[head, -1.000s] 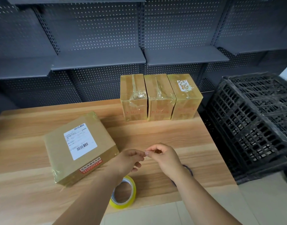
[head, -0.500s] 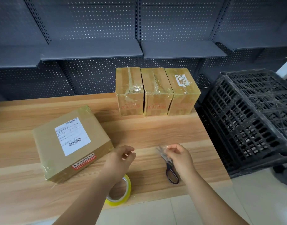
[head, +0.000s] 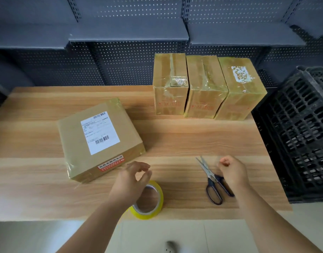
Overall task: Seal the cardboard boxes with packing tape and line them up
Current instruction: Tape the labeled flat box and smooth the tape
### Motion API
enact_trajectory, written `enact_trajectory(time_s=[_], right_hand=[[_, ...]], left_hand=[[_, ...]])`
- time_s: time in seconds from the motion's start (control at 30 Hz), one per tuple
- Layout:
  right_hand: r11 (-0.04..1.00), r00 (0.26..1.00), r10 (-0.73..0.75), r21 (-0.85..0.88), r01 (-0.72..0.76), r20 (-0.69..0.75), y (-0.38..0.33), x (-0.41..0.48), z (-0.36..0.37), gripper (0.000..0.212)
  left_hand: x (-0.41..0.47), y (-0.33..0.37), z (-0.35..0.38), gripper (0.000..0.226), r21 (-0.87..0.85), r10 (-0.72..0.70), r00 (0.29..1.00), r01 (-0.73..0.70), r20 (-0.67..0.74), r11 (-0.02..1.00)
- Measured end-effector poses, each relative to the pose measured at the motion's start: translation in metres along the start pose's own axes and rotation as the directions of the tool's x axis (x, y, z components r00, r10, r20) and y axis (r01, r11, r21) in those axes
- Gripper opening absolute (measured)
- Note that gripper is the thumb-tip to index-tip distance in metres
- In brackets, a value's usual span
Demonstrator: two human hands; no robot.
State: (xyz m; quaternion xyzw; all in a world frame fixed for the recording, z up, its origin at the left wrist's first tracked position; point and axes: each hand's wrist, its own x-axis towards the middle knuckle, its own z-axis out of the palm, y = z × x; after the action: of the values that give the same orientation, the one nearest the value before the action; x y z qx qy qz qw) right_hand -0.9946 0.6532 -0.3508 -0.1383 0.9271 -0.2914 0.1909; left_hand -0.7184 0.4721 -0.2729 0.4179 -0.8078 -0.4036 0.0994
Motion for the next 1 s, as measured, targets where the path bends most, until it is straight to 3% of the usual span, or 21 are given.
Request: enact_trajectory(time_s=[0.13, 0.27, 0.37, 0.5, 0.67, 0.77, 0.87, 1.0], right_hand=[[0.974, 0.998, 0.016, -0.225, -0.029, -0.057, 0.000, 0.003, 0.002, 0.016], [0.977, 0.988, 0.094, -0.178, -0.115, -0.122, -0.006, 0.002, -0.007, 0.052], [0.999, 0.992, -0.027, -0.043, 0.021, -0.127, -0.039, -0.020, 0.008, 0.035], [0.948, 0.957, -0.291, 0.130, 0.289, -0.006, -0.113, -0.084, 0.052, 0.013], [0.873, 0.860, -0.472, 0.235, 0.426, 0.195, -0.177, -0.156, 0.112, 0.009], [0.823, 0.793, -0.565, 0.221, 0.523, 0.229, -0.205, -0.181, 0.142, 0.009], [0.670, 0.646, -0.741, 0.127, 0.732, 0.185, -0.232, -0.186, 0.162, 0.017], [0.513, 0.495, -0.821, -0.014, 0.858, 0.283, -0.256, -0.174, 0.180, 0.045]], left_hand=[[-0.010, -0.021, -0.021, 0.011, -0.002, -0.026, 0.997, 0.026, -0.072, 1.000], [-0.026, -0.045, -0.052, 0.011, -0.003, -0.043, 0.983, 0.043, -0.179, 0.999], [-0.041, -0.067, -0.073, 0.009, -0.048, -0.127, 0.969, 0.120, -0.213, 0.992], [-0.059, -0.095, -0.093, 0.010, -0.088, -0.231, 0.948, 0.217, -0.221, 0.972], [-0.071, -0.137, -0.117, 0.010, -0.140, -0.358, 0.899, 0.332, -0.253, 0.933], [-0.070, -0.163, -0.126, 0.021, -0.162, -0.440, 0.877, 0.414, -0.192, 0.896], [-0.062, -0.177, -0.127, 0.035, -0.168, -0.458, 0.881, 0.437, -0.122, 0.884], [-0.044, -0.181, -0.118, 0.045, -0.308, -0.485, 0.873, 0.446, -0.058, 0.840]])
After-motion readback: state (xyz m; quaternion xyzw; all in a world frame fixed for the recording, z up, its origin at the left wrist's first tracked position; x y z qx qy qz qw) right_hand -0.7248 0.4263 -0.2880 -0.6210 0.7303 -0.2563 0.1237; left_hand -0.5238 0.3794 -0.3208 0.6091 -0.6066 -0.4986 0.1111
